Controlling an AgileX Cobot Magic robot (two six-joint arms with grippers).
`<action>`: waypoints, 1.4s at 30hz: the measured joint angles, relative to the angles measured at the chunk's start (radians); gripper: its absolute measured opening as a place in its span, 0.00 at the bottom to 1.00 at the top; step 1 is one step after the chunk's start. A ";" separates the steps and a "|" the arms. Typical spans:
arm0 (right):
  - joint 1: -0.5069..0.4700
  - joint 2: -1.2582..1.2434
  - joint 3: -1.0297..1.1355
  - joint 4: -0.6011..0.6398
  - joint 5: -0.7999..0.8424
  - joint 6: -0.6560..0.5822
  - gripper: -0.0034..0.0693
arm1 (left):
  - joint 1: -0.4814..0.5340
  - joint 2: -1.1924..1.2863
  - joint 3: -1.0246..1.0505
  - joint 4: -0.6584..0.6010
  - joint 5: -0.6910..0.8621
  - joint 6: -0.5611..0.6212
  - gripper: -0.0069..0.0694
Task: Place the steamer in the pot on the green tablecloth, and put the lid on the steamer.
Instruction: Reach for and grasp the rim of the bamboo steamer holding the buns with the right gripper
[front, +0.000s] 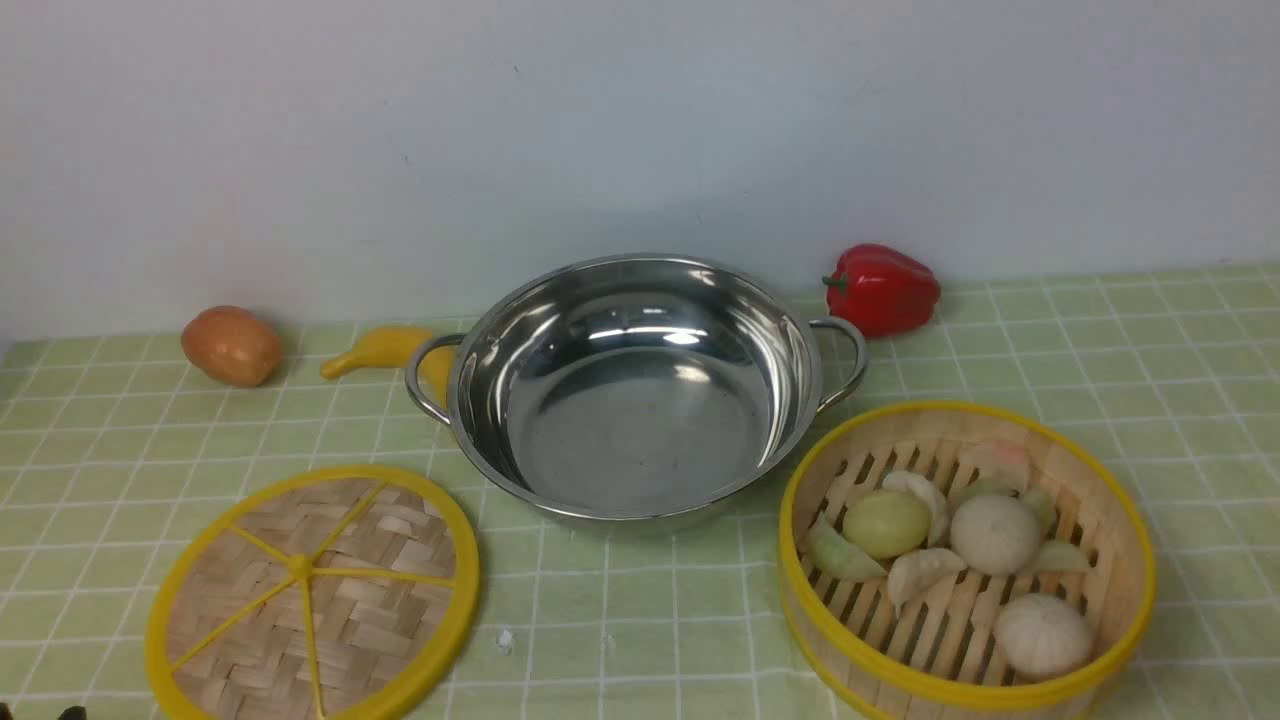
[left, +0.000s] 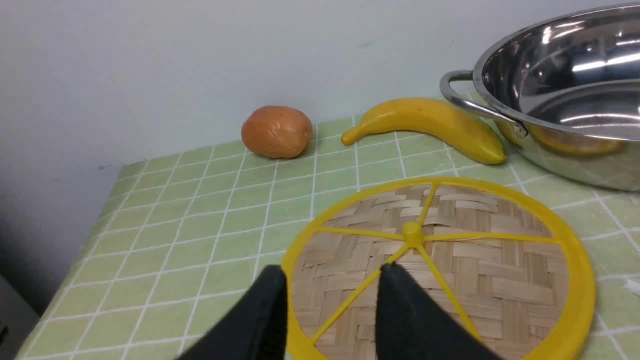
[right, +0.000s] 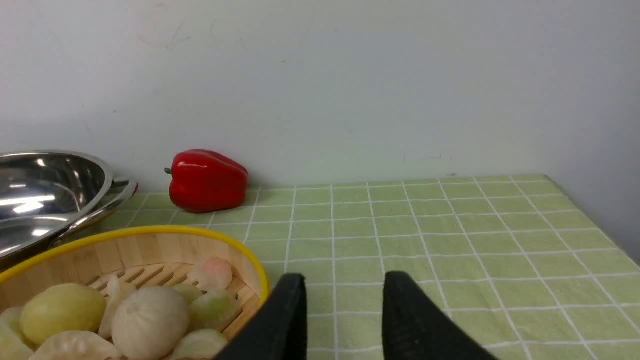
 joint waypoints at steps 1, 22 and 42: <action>0.000 0.000 0.000 0.000 0.000 0.000 0.38 | 0.000 0.000 0.000 0.000 0.000 0.000 0.41; 0.000 0.000 0.000 0.007 -0.011 0.010 0.38 | 0.000 0.000 0.000 0.000 0.000 0.000 0.41; 0.013 0.000 0.000 0.524 -0.335 0.349 0.38 | 0.000 0.000 0.000 -0.756 -0.248 -0.391 0.41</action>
